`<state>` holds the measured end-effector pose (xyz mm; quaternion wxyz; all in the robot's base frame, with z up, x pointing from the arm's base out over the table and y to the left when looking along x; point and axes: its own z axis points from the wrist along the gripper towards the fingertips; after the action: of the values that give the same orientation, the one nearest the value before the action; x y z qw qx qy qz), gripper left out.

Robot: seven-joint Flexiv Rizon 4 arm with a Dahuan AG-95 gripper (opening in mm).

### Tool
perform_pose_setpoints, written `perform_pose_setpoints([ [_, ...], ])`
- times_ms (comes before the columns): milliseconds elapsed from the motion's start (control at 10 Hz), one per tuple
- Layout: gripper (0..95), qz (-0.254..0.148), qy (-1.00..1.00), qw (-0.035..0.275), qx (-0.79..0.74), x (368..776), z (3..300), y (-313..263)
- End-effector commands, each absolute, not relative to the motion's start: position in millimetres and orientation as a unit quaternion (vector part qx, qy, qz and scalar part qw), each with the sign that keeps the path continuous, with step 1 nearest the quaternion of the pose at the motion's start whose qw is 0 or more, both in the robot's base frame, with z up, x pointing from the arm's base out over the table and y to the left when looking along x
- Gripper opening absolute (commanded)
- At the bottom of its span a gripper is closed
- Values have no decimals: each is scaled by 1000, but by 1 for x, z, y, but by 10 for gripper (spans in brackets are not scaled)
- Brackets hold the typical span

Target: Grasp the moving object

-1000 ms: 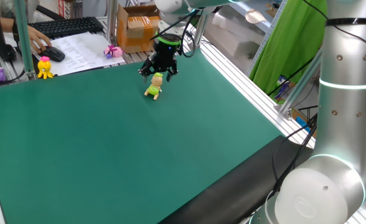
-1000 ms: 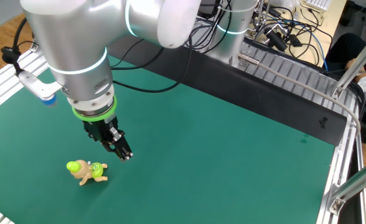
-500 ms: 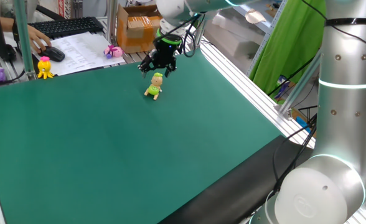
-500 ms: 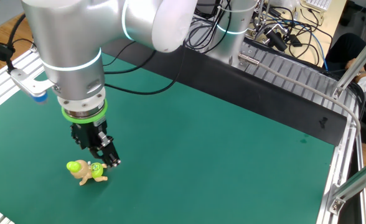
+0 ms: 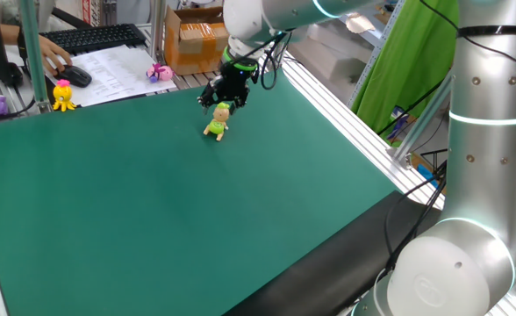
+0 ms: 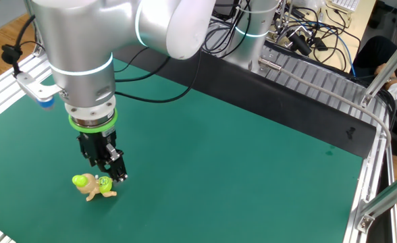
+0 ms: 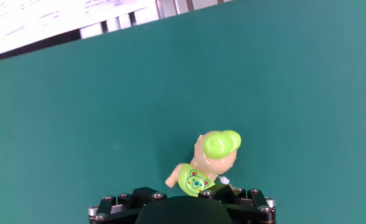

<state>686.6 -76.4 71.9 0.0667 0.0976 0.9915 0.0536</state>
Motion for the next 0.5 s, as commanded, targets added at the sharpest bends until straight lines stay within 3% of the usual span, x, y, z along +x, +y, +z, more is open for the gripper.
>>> perform_pose_setpoints([
  [100,760,56,991,70,99,692,64,-81],
  [500,760,69,986,73,132,700,58,-85],
])
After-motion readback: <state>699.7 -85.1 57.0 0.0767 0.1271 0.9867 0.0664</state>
